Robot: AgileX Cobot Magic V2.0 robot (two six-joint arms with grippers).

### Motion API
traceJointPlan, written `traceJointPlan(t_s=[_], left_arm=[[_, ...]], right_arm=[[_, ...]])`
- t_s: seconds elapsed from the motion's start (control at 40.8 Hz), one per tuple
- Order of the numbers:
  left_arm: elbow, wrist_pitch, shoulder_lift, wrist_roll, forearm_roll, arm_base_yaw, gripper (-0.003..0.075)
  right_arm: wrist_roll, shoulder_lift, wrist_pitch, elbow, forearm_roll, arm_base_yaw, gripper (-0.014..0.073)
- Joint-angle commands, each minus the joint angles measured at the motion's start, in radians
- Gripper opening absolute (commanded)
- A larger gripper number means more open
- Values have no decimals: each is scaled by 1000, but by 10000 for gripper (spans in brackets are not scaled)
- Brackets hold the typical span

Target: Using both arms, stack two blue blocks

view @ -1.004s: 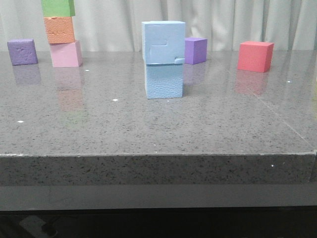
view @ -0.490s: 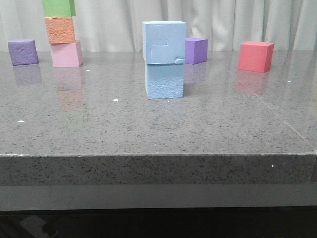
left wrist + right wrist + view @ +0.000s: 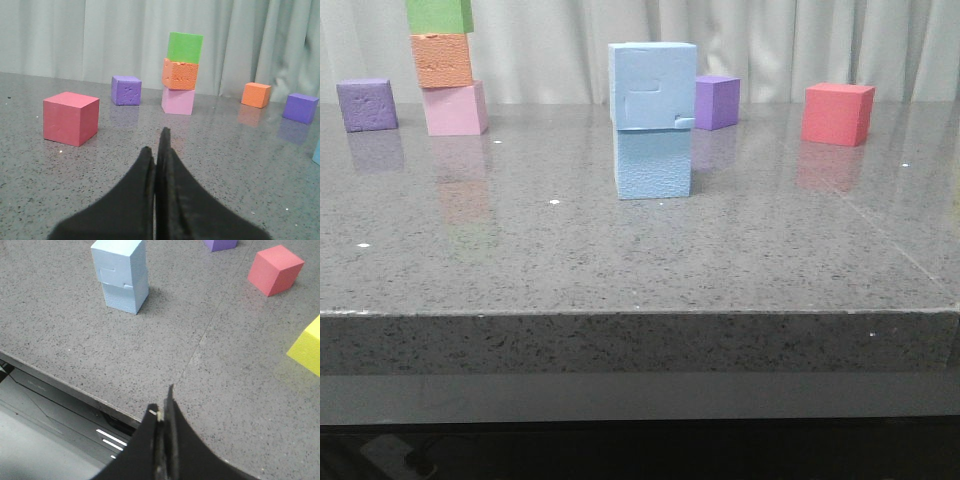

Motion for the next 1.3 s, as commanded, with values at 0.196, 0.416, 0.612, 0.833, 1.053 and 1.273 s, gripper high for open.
traceJointPlan(t_s=[0.196,0.416,0.612,0.833,1.053,1.273], left_arm=[[3,-76,-18,-4,0,2,-20],[3,-76,-18,-4,0,2,-20],[3,-76,-18,-4,0,2,-20],[3,-76,-18,-4,0,2,-20],[3,-76,-18,-4,0,2,-20],[3,-76,-18,-4,0,2,-20]], right_arm=[[-2,-209,-313,290,24,-216,-119],[-2,-383,-723,628,25,-359,-119],[-2,-521,-969,841,25,-366,-119],[-2,-537,-980,866,25,-399,-119],[-2,-537,-980,866,25,-400,-119],[-2,-536,-980,866,25,-400,-119]])
